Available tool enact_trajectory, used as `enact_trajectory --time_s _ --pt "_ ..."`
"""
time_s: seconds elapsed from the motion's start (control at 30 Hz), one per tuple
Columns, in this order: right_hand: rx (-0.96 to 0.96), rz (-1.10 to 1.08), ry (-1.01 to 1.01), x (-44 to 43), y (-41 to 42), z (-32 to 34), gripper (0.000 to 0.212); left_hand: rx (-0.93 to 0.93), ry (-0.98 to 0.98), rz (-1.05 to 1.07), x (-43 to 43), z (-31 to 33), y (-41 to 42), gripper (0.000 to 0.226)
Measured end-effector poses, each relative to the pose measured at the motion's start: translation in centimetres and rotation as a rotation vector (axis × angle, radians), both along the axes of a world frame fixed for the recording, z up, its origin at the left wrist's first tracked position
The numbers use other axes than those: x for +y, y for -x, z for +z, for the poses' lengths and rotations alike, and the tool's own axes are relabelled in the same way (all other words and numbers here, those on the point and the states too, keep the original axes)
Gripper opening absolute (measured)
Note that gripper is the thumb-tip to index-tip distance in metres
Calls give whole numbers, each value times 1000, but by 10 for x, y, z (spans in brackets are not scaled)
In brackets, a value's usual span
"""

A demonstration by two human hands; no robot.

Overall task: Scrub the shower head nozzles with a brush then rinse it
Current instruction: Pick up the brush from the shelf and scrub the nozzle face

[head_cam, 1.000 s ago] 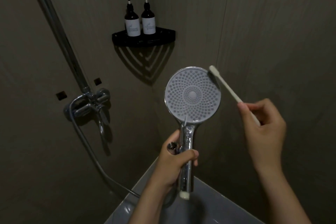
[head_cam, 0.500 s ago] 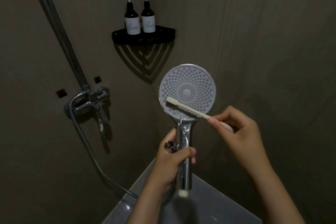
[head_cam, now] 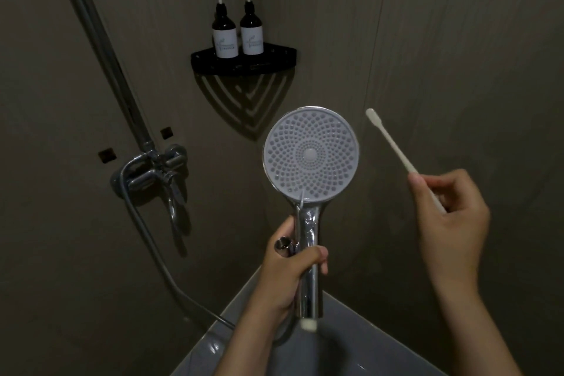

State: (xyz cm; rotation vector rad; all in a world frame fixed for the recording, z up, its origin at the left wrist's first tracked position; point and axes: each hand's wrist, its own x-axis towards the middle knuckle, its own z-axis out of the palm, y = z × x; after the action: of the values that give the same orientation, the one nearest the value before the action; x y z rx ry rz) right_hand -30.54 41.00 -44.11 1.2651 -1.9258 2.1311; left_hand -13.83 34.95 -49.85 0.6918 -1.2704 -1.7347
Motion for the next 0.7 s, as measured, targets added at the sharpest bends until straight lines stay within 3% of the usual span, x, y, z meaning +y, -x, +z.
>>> enact_trajectory --time_s 0.1,0.2,0.27,0.37,0.7 --pt "-55 162 -8 2 3 5 17 5 -3 15 -3 0 0 49" --pt "11 452 -178 2 -5 2 34 15 2 37 -4 0 2 43" --pt "35 517 -244 1 -10 0 31 18 -9 49 -3 0 2 38" --pt "51 496 -288 -3 -11 -2 17 5 -12 34 -3 -1 2 48" --pt "-2 266 -197 -7 1 -4 17 13 -18 29 -8 0 0 42"
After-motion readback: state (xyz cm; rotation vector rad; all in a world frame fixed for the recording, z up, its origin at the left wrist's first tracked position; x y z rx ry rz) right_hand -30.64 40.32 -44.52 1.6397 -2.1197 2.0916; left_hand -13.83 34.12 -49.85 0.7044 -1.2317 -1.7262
